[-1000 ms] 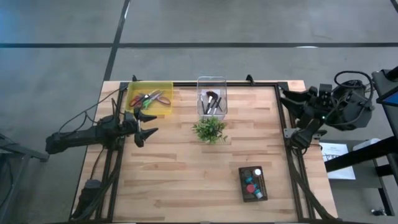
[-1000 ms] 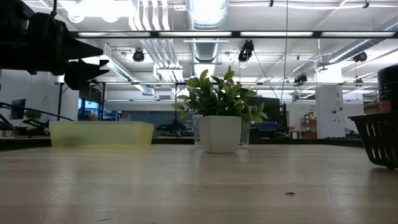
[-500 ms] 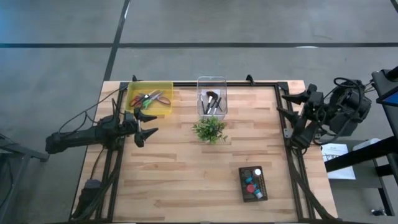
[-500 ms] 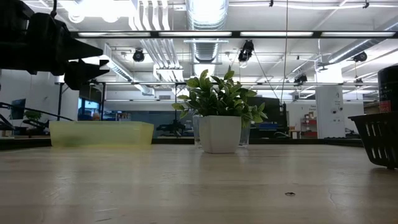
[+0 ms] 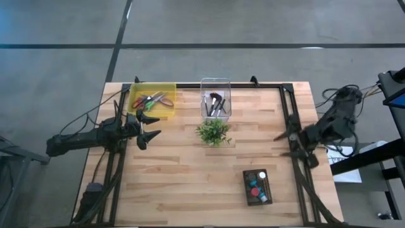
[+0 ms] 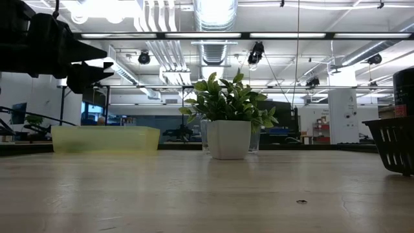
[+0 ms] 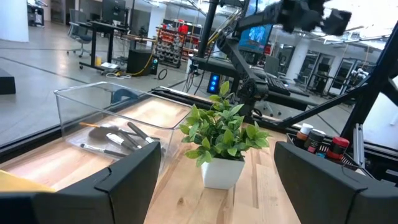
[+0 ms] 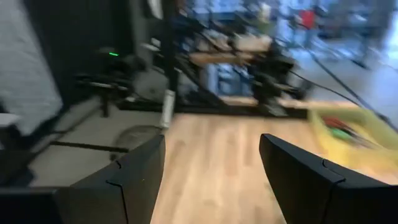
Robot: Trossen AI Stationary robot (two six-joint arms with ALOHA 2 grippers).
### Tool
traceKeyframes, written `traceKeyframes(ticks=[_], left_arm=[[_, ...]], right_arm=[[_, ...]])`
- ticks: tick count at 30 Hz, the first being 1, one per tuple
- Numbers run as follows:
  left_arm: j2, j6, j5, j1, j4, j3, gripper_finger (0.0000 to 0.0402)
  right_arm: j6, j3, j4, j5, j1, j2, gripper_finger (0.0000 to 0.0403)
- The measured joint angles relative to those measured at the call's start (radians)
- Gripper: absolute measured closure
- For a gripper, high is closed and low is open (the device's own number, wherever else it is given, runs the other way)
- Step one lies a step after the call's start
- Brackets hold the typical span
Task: Pick & Place Paint Supplies
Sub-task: Return to Home Position
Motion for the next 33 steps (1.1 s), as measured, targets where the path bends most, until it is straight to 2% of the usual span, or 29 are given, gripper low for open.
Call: traceKeyframes(ticks=[6, 10, 17, 24, 29, 33], left_arm=[[0.0, 0.0, 0.0, 0.0, 0.0, 0.0, 0.008], [0.0, 0.0, 0.0, 0.0, 0.0, 0.0, 0.008], [0.0, 0.0, 0.0, 0.0, 0.0, 0.0, 0.008], [0.0, 0.0, 0.0, 0.0, 0.0, 0.0, 0.008], [0.0, 0.0, 0.0, 0.0, 0.0, 0.0, 0.008], [0.0, 0.0, 0.0, 0.0, 0.0, 0.0, 0.008]], right_arm=[[-0.088, -0.302, 0.352, -0.102, -0.015, -0.081, 0.0144], [-0.089, -0.433, 0.475, -0.218, -0.1, -0.104, 0.0144], [-0.039, -0.622, 0.554, -0.423, -0.339, -0.193, 0.0144], [-0.05, -0.737, 0.556, -0.632, -0.594, -0.305, 0.0144], [-0.059, -0.791, 0.555, -0.677, -0.735, -0.386, 0.0144], [-0.06, -0.827, 0.542, -0.667, -0.763, -0.459, 0.0144]])
